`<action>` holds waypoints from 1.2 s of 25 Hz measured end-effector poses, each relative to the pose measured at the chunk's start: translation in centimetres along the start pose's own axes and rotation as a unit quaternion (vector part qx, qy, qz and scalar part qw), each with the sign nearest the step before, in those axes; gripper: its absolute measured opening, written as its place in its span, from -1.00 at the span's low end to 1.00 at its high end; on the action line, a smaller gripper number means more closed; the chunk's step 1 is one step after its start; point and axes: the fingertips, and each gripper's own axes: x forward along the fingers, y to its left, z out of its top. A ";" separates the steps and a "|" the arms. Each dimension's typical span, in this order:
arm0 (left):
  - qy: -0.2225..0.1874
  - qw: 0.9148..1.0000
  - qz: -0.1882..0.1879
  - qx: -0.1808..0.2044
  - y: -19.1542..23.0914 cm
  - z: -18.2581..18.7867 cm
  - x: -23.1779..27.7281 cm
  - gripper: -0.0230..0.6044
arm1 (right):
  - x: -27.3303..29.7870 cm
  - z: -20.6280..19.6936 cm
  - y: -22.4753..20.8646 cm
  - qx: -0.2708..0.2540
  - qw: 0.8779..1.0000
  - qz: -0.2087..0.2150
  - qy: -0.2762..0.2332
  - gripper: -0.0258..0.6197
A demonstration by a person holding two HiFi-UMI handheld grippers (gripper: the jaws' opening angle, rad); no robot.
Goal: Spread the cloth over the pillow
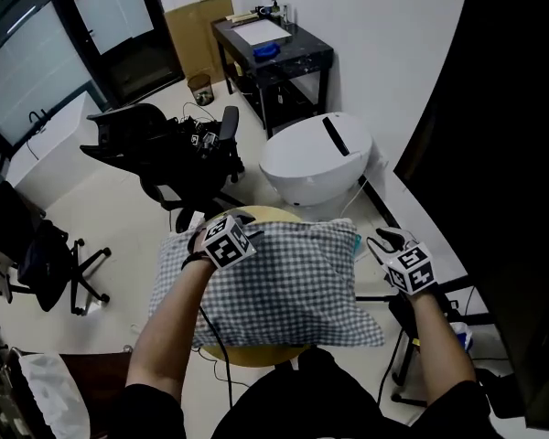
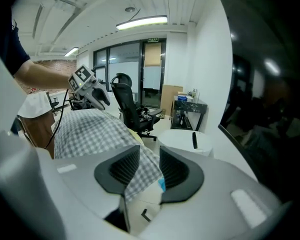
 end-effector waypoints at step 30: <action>0.089 0.990 -0.108 0.021 5.2 -0.7 10.0 -0.93 | 15.1 -2.6 -3.4 -0.003 0.982 0.161 0.104 -0.50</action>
